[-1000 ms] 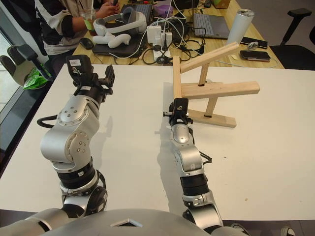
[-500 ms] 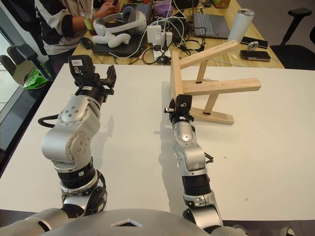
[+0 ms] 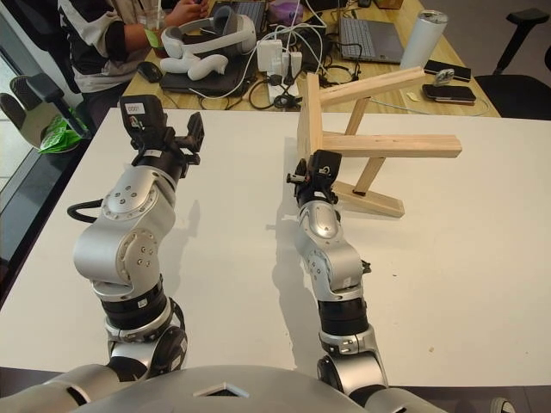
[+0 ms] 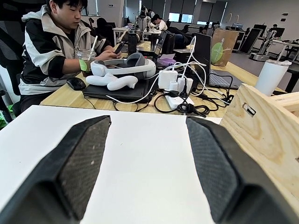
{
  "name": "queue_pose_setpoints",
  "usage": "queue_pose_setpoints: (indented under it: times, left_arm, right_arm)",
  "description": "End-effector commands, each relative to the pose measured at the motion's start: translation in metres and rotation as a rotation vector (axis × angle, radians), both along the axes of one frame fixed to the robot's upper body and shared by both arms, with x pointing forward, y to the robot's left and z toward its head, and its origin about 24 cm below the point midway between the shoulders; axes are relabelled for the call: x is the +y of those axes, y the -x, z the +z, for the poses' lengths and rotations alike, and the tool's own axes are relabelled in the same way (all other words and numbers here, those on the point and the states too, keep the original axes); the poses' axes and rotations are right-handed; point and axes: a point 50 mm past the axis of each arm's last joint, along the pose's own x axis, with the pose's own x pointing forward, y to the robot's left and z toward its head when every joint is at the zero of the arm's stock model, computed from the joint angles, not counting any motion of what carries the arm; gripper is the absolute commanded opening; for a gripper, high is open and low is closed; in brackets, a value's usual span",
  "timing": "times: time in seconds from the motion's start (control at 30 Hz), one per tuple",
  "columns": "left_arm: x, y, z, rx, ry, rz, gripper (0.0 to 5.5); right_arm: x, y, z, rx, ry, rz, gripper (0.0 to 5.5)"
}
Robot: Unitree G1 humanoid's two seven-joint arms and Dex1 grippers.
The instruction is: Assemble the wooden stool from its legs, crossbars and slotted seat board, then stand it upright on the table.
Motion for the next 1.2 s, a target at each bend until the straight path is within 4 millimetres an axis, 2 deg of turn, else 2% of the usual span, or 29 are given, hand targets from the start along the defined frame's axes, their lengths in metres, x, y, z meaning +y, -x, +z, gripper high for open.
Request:
queue_pose_setpoints:
  times: [0.03, 0.43, 0.87, 1.2]
  left_arm:
    - [0.003, -0.003, 0.001, -0.002, -0.022, 0.009, 3.04]
    - [0.008, -0.005, 0.004, -0.016, -0.022, 0.043, 3.04]
    - [0.01, -0.007, 0.006, -0.028, -0.04, 0.039, 3.04]
    - [0.008, -0.009, 0.008, -0.035, -0.051, 0.022, 3.04]
  right_arm:
    - [0.054, 0.007, 0.05, -0.063, -0.461, 0.108, 1.39]
    - [0.062, 0.009, 0.076, -0.113, -0.619, 0.161, 1.39]
    - [0.051, 0.005, 0.087, -0.098, -1.034, 0.048, 1.39]
    - [0.044, 0.003, 0.088, -0.086, -1.209, -0.015, 1.39]
